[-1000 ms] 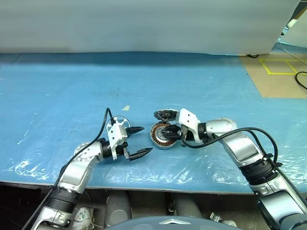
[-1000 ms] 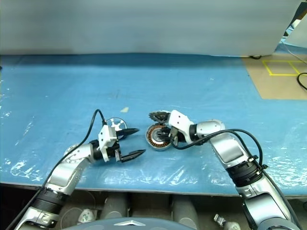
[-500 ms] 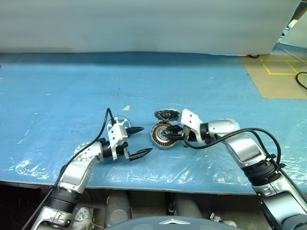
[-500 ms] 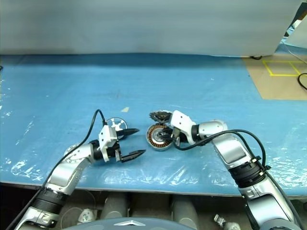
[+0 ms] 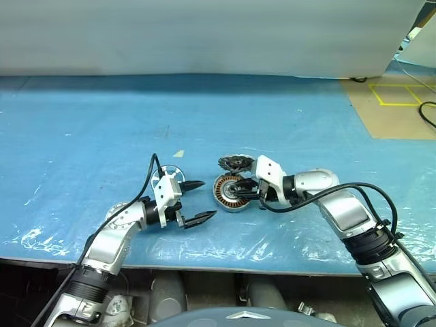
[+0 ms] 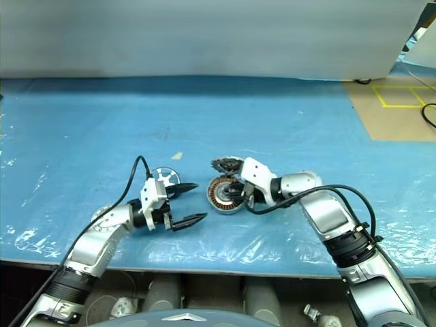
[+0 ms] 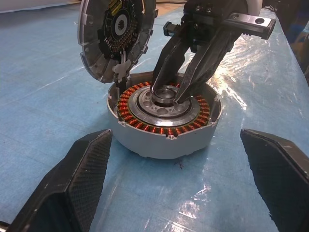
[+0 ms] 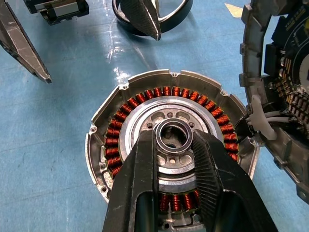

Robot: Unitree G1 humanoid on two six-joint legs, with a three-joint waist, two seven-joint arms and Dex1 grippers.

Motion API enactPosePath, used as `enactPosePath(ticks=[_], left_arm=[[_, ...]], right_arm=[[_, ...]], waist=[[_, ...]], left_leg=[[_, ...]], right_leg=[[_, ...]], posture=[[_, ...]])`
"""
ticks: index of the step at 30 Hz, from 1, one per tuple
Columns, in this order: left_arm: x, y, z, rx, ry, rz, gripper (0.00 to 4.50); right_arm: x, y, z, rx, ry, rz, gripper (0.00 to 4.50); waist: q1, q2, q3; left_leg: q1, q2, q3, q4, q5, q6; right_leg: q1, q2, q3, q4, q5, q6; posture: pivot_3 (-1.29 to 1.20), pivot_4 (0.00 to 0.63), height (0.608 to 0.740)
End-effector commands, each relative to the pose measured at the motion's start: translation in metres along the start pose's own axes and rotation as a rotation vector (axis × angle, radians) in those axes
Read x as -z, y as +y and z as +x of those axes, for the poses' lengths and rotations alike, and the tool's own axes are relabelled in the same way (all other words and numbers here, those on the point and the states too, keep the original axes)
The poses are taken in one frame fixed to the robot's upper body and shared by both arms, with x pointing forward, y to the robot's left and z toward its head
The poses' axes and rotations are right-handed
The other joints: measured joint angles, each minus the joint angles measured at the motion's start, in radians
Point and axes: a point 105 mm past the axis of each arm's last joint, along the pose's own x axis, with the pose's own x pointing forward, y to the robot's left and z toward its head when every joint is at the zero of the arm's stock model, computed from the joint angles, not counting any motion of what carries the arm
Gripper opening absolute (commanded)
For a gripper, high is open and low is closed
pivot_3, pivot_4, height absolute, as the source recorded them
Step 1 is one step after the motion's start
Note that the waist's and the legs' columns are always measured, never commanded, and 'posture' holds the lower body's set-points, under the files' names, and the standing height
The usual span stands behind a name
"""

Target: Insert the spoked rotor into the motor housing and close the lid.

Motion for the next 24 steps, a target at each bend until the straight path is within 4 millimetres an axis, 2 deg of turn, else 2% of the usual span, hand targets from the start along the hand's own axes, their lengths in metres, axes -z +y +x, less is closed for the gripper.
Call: enactPosePath(ticks=[1, 24], left_arm=[[-0.01, -0.002, 0.003, 0.011, -0.023, 0.031, 4.5], [-0.01, -0.001, 0.004, 0.023, -0.015, 0.031, 4.5]], right_arm=[[-0.006, 0.001, 0.003, 0.0, -0.017, -0.027, 0.65], [0.006, -0.005, -0.011, 0.037, 0.014, -0.008, 0.65]], waist=[[0.0, 0.0, 0.0], [0.001, 0.0, 0.0]], left_leg=[[0.0, 0.0, 0.0, 0.0, 0.0, 0.0], [0.0, 0.0, 0.0, 0.0, 0.0, 0.0]], right_leg=[[0.0, 0.0, 0.0, 0.0, 0.0, 0.0], [0.0, 0.0, 0.0, 0.0, 0.0, 0.0]], posture=[[0.0, 0.15, 0.74], [0.0, 0.15, 0.74]])
